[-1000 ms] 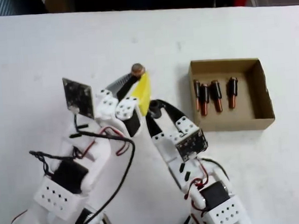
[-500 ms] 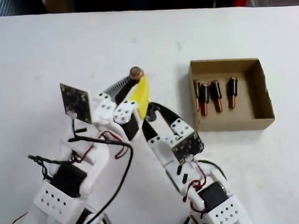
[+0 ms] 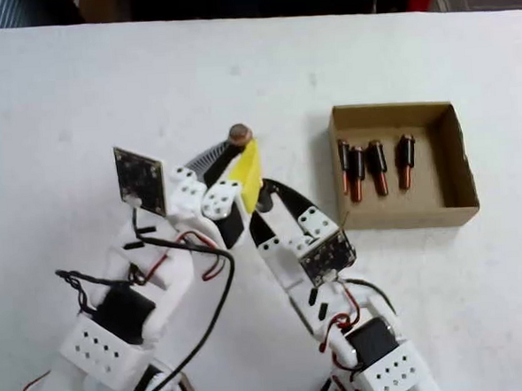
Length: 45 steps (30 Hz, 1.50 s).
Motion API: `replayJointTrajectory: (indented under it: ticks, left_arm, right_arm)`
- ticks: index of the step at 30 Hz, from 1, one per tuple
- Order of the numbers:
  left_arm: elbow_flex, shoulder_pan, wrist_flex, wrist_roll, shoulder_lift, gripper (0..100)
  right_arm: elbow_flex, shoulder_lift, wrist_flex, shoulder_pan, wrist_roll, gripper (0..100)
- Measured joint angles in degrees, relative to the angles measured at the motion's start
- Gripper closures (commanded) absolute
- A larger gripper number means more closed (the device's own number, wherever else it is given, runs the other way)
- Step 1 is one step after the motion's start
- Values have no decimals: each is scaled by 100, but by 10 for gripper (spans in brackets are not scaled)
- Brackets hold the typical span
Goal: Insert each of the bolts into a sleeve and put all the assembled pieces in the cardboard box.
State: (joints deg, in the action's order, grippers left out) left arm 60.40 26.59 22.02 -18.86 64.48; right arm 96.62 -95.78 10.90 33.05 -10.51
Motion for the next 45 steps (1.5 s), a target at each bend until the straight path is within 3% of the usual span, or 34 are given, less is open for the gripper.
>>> replayJointTrajectory:
  ticks: [28, 42, 45]
  left_arm:
    - [932, 422, 0, 18, 53, 976]
    - [941, 431, 0, 457, 53, 975]
    - [941, 387, 0, 457, 53, 914]
  right_arm:
    - [0, 0, 0, -193, 0, 981]
    - [0, 0, 0, -193, -9, 981]
    - [0, 0, 0, -193, -9, 981]
